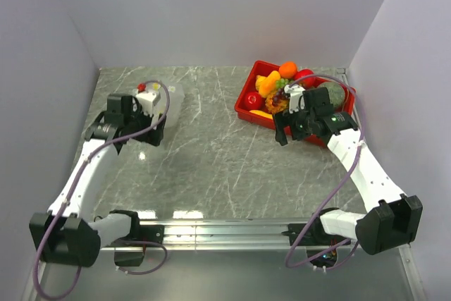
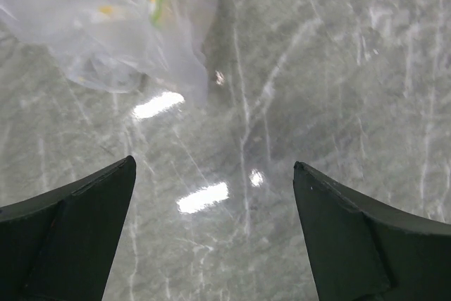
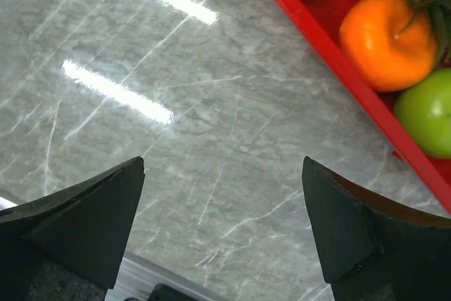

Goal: Place the fake fruits into the plastic bag and tie a complex knot

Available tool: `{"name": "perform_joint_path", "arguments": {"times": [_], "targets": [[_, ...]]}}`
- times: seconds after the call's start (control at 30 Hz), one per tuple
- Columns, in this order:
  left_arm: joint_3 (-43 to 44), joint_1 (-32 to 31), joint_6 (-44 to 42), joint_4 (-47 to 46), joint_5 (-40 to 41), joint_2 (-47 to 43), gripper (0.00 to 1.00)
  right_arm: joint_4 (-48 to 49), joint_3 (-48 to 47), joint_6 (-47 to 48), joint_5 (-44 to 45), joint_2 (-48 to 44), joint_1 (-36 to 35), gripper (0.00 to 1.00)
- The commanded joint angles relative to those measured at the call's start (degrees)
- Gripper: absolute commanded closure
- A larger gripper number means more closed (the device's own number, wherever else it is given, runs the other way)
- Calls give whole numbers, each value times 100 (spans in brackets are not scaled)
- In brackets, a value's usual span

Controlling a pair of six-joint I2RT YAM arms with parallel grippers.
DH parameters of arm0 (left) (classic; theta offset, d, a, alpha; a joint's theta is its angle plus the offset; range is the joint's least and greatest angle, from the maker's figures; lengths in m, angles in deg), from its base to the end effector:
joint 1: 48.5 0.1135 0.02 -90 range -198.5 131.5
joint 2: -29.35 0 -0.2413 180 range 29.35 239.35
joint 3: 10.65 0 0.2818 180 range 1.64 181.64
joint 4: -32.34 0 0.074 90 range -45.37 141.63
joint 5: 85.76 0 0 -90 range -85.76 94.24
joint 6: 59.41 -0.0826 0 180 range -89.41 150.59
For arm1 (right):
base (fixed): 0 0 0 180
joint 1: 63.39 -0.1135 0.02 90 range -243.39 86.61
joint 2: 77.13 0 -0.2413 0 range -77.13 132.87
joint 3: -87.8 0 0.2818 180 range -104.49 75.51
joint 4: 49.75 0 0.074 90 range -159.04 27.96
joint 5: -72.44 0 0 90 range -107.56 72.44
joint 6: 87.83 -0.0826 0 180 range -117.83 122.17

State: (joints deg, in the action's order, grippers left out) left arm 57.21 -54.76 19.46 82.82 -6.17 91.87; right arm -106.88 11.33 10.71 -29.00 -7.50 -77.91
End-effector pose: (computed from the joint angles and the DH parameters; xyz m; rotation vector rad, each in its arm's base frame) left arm 0.2953 -0.0474 0.2438 0.4421 2.3068 -0.1725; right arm 0.3006 0.0948 0.2541 -0.5753 2.3777 0.2906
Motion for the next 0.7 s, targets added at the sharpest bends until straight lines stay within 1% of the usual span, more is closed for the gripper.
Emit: {"name": "perform_joint_path", "arguments": {"times": [0.0,0.03,0.07,0.1,0.13,0.17,0.2,0.23,0.27,0.33,0.37,0.47,0.57,0.67], "targets": [[864,-15,199,-523,521,487,1,432,-200,-124,344,-212,-7,0],[1085,-15,234,-532,601,680,1,476,-235,-124,362,-221,-7,0],[1322,-15,270,-463,619,1109,1,528,-252,-133,405,-239,2,0],[1768,-15,348,-479,863,1331,1,712,-235,-194,458,-309,-7,0],[2008,-15,375,-488,900,1542,1,818,-209,-238,546,-335,-7,0],[2254,-15,375,-419,892,1953,1,906,-174,-247,581,-362,-7,0],[2709,-15,428,-401,918,2148,1,1011,-165,-247,573,-397,-7,0],[2957,-15,472,-383,962,2342,1,1038,-173,-238,512,-388,-7,0],[3447,-15,498,-244,962,2761,1,1082,-165,-230,485,-380,-7,0],[3898,-15,577,-129,1015,3168,1,1153,-165,-212,407,-362,-15,0],[4300,-15,586,-32,980,3561,1,1179,-182,-177,284,-371,-7,0],[4847,-15,560,232,691,4213,1,1057,-357,-98,99,-283,-15,0],[4981,-15,577,329,567,4740,1,907,-551,-203,29,-55,-7,0],[4964,-15,656,425,672,5128,1,784,-604,-256,-200,112,2,0]]}}
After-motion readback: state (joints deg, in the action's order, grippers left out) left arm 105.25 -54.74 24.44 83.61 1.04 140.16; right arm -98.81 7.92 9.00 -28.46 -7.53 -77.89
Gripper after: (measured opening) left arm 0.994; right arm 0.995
